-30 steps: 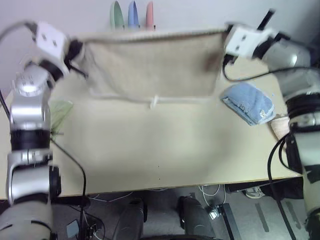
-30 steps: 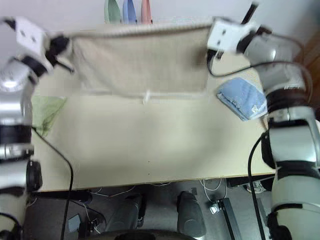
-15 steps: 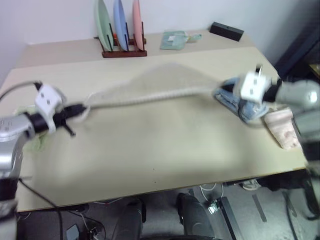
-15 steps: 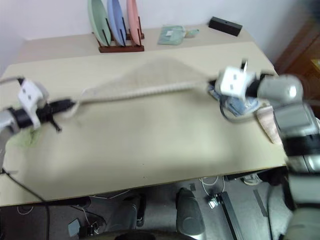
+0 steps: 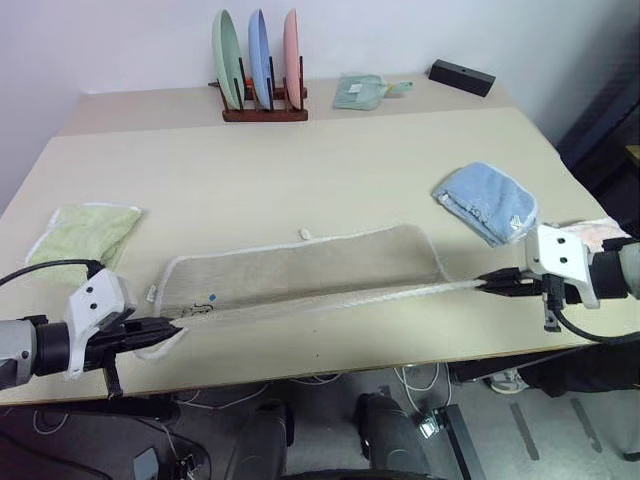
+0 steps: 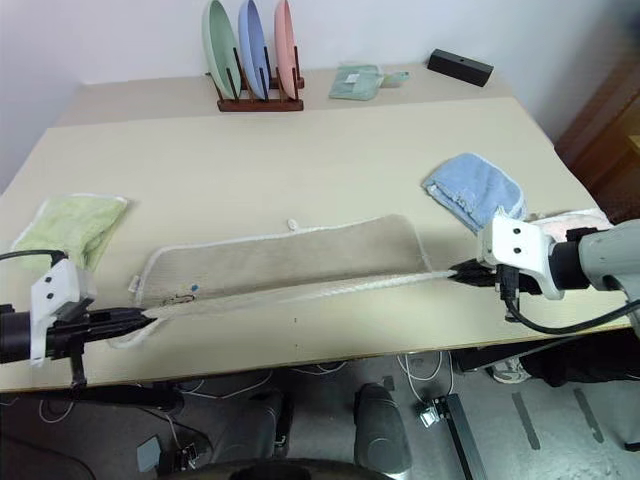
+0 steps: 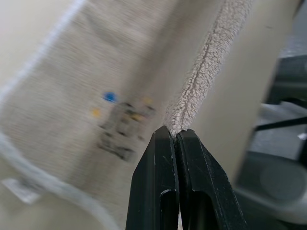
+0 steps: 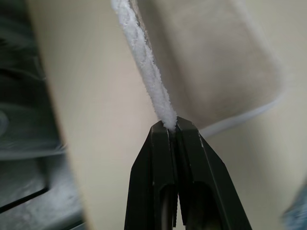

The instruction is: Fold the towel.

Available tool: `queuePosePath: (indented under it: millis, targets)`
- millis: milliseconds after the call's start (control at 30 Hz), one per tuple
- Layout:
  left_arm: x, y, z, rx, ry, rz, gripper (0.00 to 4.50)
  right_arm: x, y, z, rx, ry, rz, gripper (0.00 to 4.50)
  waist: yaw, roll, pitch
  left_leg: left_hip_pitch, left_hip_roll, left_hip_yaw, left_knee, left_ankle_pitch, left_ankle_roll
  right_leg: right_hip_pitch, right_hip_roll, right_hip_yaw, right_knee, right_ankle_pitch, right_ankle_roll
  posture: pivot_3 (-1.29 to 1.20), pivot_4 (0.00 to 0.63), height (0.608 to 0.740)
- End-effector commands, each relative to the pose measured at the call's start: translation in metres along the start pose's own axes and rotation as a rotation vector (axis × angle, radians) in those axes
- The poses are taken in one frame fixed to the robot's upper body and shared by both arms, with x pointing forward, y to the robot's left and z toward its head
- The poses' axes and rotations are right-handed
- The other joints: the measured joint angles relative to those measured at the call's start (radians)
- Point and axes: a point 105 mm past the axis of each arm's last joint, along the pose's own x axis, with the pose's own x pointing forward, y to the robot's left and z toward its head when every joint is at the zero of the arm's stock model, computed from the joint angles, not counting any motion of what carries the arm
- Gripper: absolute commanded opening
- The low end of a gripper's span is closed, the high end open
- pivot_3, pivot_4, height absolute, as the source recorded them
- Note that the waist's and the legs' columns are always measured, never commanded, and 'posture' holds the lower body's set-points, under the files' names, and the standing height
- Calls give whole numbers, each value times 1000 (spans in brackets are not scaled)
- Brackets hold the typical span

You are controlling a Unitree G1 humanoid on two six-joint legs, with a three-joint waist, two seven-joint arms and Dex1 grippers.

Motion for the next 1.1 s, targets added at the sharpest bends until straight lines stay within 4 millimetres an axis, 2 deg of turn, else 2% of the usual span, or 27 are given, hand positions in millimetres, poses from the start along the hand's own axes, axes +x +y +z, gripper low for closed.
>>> queuePosePath:
  millis: [33,200,400,567,800,833,933,1033,1067,1100]
  targets:
    - [10,27,-4,20,-7,104,0,13,-27,-3,-66,8,-99,67,-1,0,0,0,0,0,0,0,0,0,0,0,0,0,0,0,150,740]
    - [32,52,-8,36,-6,132,0,44,-58,-6,-121,11,-148,67,-5,0,0,0,0,1,0,0,0,-1,2,0,1,3,2,0,150,740]
    - [49,64,-9,23,-14,116,0,72,-80,-7,-130,-12,-169,67,-6,0,0,-3,0,1,-1,0,0,-6,2,0,2,5,5,0,150,740]
    - [55,69,-12,5,-11,108,0,83,-87,-14,-135,-4,-170,67,-7,0,0,-3,1,1,-1,0,0,-6,2,1,3,5,5,0,150,740]
    - [58,68,-15,-35,-15,92,0,87,-91,-14,-141,-16,-179,67,-8,0,0,-3,1,1,-1,0,0,-6,2,1,4,5,5,0,150,740]
    - [58,69,-14,-52,-28,92,276,87,-92,-13,-135,-17,-188,23,-8,0,0,-3,1,1,-1,0,0,-6,2,1,4,5,5,0,150,740]
    - [56,73,-10,-80,-65,127,1288,84,-98,-11,-133,-25,-226,838,-7,0,0,-3,1,1,-1,0,0,-6,2,1,5,5,5,0,150,740]
    - [54,78,-6,-79,-98,179,2742,81,-104,-8,-141,-36,-271,2349,-8,0,0,-3,1,1,-1,0,0,-6,2,1,5,5,5,0,150,740]
    - [53,80,-4,-85,-117,199,2742,81,-105,-7,-147,-38,-285,2692,-8,0,0,-3,1,1,-1,0,0,-6,2,1,5,5,5,0,150,740]
    - [52,85,0,-102,-150,233,2742,80,-108,-7,-150,-39,-306,2692,-8,0,0,-3,1,1,-1,0,0,-6,2,1,5,5,5,0,150,740]
